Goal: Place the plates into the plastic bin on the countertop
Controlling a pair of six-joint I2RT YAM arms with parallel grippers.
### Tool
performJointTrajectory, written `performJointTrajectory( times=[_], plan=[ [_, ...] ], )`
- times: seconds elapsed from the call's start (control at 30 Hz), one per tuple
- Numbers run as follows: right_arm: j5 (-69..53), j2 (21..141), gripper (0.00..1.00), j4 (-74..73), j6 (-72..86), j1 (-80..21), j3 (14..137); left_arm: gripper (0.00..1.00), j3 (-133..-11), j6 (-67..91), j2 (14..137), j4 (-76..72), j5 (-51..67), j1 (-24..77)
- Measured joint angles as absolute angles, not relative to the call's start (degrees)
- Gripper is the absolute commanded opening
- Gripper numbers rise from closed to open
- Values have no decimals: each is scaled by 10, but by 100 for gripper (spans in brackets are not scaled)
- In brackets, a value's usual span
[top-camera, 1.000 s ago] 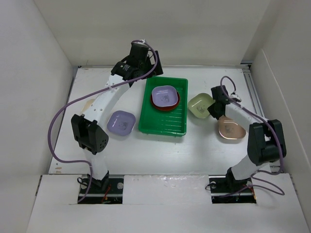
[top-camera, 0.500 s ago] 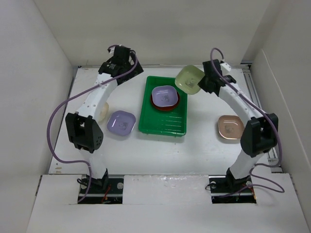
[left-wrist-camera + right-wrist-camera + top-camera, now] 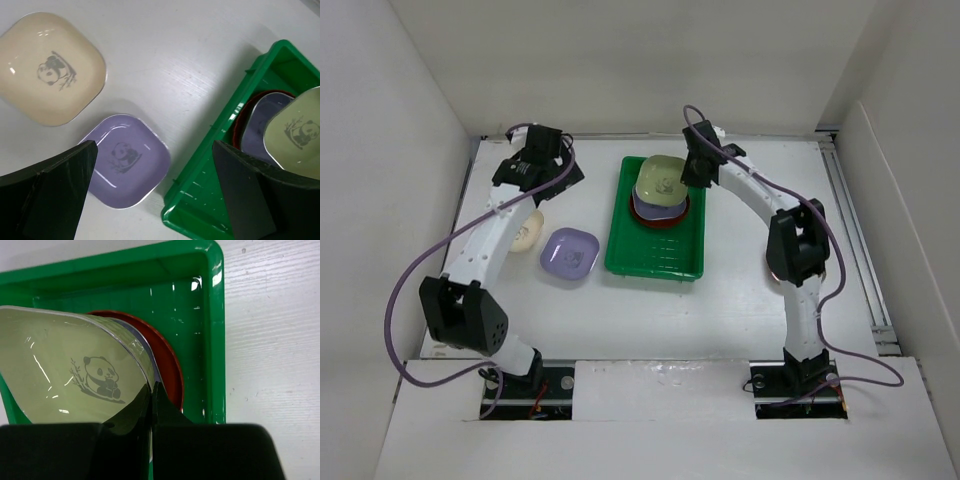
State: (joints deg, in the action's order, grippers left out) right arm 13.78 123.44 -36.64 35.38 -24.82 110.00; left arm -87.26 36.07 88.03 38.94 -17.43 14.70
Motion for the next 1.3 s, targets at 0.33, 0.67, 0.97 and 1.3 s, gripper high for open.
performJointTrajectory(
  times=[0.33, 0.67, 0.97, 1.3],
  plan=[
    [119, 1229, 100, -375, 295, -254, 1107, 100, -729, 356, 796, 380, -153, 33],
    [79, 1047, 100, -303, 279, -282, 969, 100, -614, 429, 750, 366, -144, -54],
    [-33, 906, 100, -202, 267, -312, 843, 100, -551, 514, 783, 337, -167, -53],
    [-93, 838, 100, -179, 256, -349, 714, 84, -555, 567, 947, 260, -176, -79]
  ],
)
